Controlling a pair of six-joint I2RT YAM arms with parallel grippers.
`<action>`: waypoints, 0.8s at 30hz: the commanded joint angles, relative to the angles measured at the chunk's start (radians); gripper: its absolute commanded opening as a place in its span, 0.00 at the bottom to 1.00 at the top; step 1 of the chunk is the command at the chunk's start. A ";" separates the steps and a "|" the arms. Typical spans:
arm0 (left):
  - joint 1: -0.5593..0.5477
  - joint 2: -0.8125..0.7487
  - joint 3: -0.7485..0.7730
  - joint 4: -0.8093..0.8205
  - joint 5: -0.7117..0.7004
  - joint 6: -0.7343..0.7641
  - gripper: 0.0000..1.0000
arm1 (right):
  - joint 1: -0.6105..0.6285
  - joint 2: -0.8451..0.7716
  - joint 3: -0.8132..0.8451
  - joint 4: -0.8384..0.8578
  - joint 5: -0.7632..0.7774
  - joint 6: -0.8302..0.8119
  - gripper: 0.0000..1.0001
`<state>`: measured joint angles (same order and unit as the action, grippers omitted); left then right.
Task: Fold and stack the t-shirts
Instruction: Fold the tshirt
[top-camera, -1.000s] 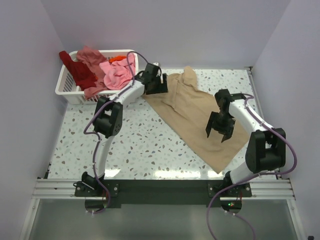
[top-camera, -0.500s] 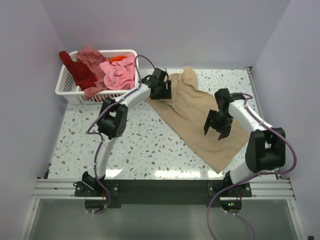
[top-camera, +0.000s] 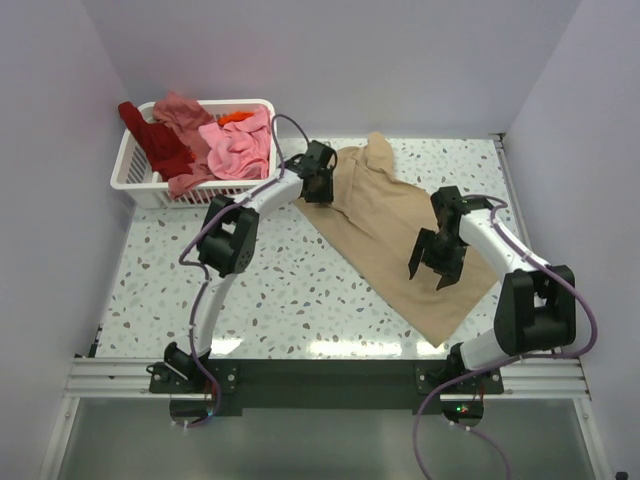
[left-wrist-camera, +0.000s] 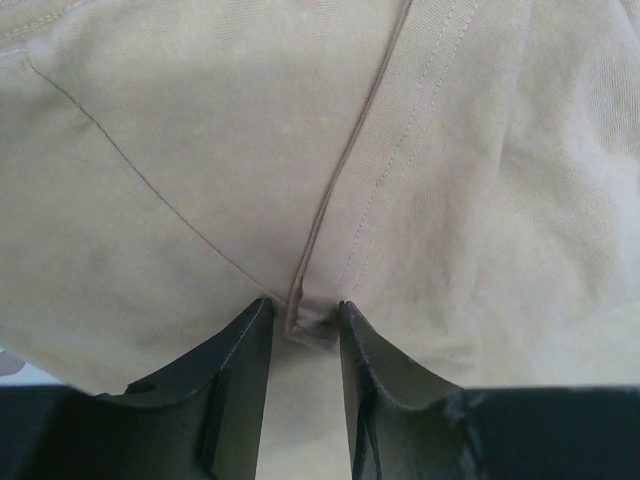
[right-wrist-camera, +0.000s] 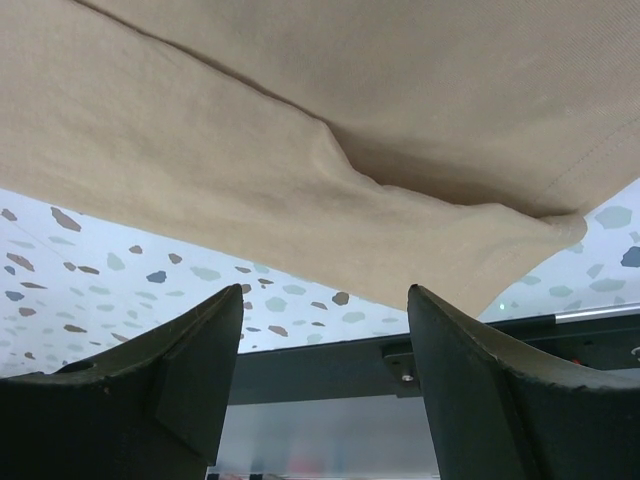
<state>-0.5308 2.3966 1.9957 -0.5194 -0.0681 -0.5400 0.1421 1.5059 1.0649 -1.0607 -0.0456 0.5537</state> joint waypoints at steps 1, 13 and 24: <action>-0.011 0.003 0.040 -0.004 -0.018 -0.003 0.37 | 0.002 -0.035 -0.008 0.007 -0.019 -0.005 0.70; -0.029 -0.027 0.049 0.002 -0.019 0.002 0.02 | 0.002 -0.050 -0.025 0.007 -0.022 -0.001 0.70; -0.084 -0.024 0.155 -0.024 -0.039 0.021 0.08 | 0.002 -0.056 -0.043 0.010 -0.033 -0.005 0.70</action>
<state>-0.5957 2.3974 2.0937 -0.5407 -0.0883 -0.5369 0.1421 1.4883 1.0275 -1.0565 -0.0494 0.5560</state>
